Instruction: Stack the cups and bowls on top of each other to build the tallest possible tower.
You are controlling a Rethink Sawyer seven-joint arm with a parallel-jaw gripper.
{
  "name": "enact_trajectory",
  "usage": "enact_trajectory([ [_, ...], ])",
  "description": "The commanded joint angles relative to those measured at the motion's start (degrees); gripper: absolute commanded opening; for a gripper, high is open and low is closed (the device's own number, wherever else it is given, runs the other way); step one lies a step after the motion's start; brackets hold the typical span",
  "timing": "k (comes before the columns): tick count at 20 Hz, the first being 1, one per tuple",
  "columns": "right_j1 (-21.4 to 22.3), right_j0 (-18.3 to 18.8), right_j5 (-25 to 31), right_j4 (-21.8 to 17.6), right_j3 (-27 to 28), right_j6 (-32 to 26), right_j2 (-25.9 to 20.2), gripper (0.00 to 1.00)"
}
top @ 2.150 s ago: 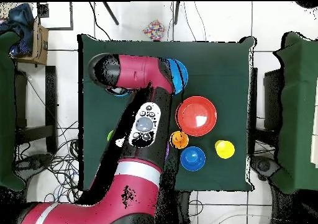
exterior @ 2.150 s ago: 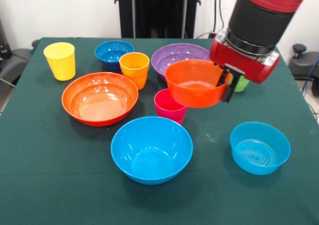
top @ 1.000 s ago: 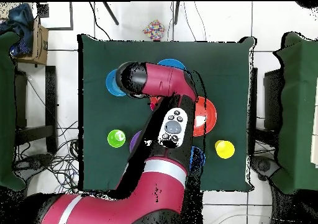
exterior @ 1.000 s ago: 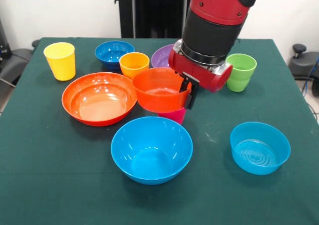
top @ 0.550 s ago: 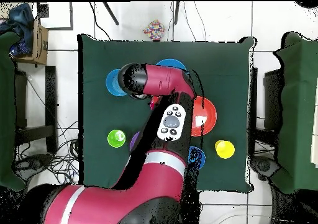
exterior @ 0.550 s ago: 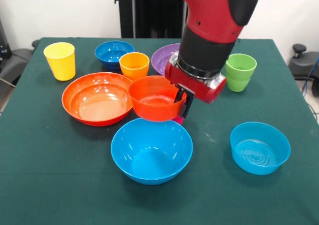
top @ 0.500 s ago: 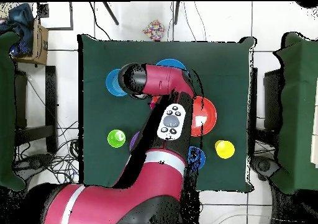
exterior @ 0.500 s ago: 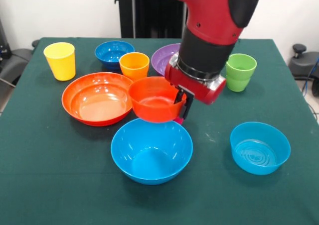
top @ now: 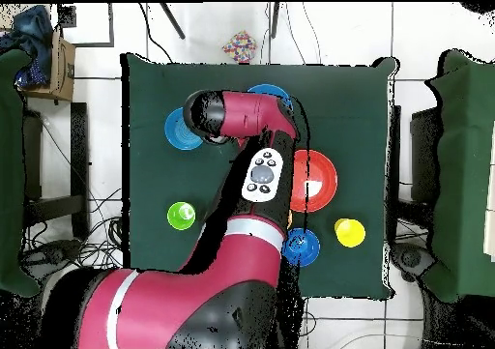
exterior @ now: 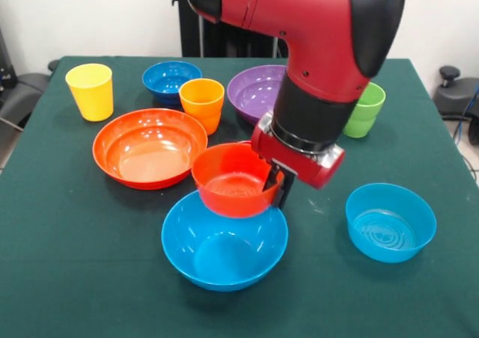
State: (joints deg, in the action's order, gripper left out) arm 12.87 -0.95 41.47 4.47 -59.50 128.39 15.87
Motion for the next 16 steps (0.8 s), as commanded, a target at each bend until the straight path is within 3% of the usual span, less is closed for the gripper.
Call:
enact_trajectory([
  [1, -4.78, 0.64, 2.49, -2.64, 6.13, -5.29, -7.99, 0.0],
  [10, -7.06, 1.19, 2.45, -2.14, 9.19, -5.98, -8.67, 0.0],
  [16, -6.02, 0.81, 0.52, -2.32, 6.36, -4.82, -8.36, 0.0],
])
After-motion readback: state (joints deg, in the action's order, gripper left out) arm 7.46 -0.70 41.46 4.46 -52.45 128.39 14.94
